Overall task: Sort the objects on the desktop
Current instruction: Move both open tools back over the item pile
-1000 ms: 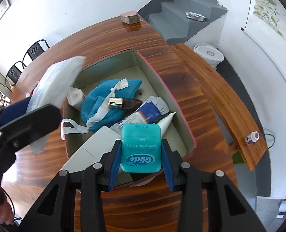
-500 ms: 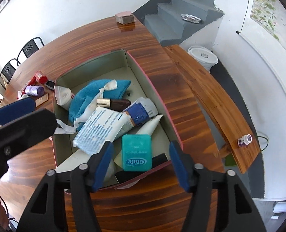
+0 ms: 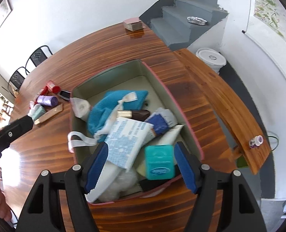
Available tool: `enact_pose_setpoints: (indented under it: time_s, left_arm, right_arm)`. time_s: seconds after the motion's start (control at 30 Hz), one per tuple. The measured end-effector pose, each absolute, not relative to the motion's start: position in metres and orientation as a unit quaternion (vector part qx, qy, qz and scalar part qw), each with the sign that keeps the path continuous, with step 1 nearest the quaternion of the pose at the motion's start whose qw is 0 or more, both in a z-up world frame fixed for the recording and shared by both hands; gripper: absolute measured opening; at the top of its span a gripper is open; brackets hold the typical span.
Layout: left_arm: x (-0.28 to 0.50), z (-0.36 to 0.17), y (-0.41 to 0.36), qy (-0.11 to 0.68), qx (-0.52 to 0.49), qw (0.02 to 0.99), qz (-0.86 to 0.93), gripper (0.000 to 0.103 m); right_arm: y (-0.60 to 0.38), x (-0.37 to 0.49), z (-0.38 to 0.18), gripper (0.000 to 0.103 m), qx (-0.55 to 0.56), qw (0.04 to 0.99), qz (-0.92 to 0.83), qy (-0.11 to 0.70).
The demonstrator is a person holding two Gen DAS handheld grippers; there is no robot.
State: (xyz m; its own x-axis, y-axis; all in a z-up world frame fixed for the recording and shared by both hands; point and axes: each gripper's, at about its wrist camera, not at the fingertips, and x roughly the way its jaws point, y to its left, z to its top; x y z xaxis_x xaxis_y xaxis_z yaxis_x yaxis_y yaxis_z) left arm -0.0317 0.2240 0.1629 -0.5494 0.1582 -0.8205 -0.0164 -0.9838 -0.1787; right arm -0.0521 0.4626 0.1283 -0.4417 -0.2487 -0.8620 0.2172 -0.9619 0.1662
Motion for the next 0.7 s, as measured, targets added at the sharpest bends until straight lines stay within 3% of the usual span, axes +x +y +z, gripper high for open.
enact_pose_setpoints:
  time_s: [0.7]
  left_arm:
    - [-0.004,0.115,0.097,-0.142,-0.513,-0.073,0.843,0.072]
  right_arm:
    - [0.383,-0.043,0.126,0.078,0.524,0.215,-0.824,-0.025]
